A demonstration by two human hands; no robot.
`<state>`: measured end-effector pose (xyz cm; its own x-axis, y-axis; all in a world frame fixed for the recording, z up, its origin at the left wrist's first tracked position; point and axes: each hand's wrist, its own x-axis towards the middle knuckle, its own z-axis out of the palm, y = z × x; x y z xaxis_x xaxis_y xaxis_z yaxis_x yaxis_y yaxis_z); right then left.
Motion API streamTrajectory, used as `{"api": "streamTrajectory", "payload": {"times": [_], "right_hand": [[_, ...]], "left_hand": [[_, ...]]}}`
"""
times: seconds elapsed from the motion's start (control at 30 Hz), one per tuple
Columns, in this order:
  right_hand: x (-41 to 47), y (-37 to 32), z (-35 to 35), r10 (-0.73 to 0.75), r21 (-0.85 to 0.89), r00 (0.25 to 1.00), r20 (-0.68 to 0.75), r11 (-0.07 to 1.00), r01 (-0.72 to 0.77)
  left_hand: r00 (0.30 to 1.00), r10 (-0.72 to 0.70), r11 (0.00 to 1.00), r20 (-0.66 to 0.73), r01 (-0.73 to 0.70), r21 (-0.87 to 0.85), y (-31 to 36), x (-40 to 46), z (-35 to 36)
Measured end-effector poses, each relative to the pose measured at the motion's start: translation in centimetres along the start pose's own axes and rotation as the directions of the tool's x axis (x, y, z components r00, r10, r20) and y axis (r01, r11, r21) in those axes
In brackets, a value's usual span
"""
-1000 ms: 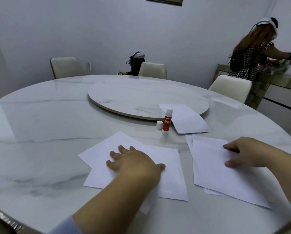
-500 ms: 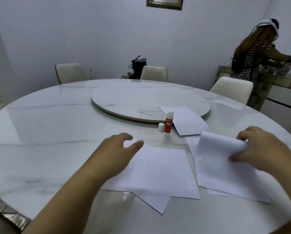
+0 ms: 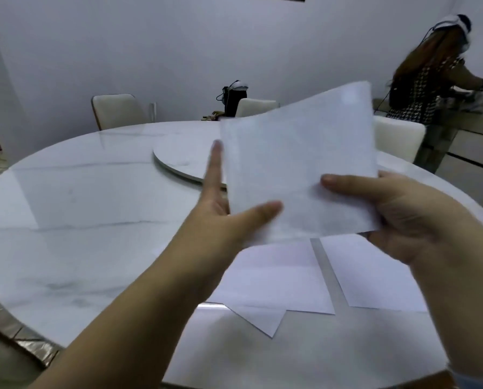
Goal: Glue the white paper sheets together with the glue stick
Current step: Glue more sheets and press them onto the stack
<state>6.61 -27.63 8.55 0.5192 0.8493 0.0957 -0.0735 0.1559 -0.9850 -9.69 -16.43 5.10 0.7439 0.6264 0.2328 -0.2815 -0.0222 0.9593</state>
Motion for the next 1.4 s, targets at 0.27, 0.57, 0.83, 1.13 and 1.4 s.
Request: {"api": "streamTrajectory", "payload": {"times": [0.27,0.57,0.83,1.13,1.4], "right_hand": [[-0.1,4.0,-1.9,0.042,-0.040,0.971,-0.234,0.998,-0.053],[-0.5,8.8,-2.5,0.039,-0.469,0.978,-0.204,0.873,-0.133],[0.7,9.4,-2.8,-0.006,-0.650,0.992,-0.129,0.755,-0.080],[1.1,10.2,-3.6,-0.021,-0.721,0.997,-0.077,0.692,-0.041],[1.2,10.5,-4.0,-0.043,-0.736,0.997,-0.056,0.677,-0.012]], "left_hand": [[0.971,-0.090,0.907,-0.222,0.172,0.385,-0.3,0.0,-5.0],[0.951,-0.106,0.732,-0.290,0.272,0.624,-3.8,-0.1,-7.5],[0.948,-0.083,0.668,-0.308,0.283,0.689,-4.8,-0.3,-7.9],[0.960,-0.072,0.657,-0.270,0.249,0.711,-5.4,-0.3,-8.3],[0.969,-0.056,0.624,-0.239,0.220,0.749,-5.5,-0.6,-8.2]]}}
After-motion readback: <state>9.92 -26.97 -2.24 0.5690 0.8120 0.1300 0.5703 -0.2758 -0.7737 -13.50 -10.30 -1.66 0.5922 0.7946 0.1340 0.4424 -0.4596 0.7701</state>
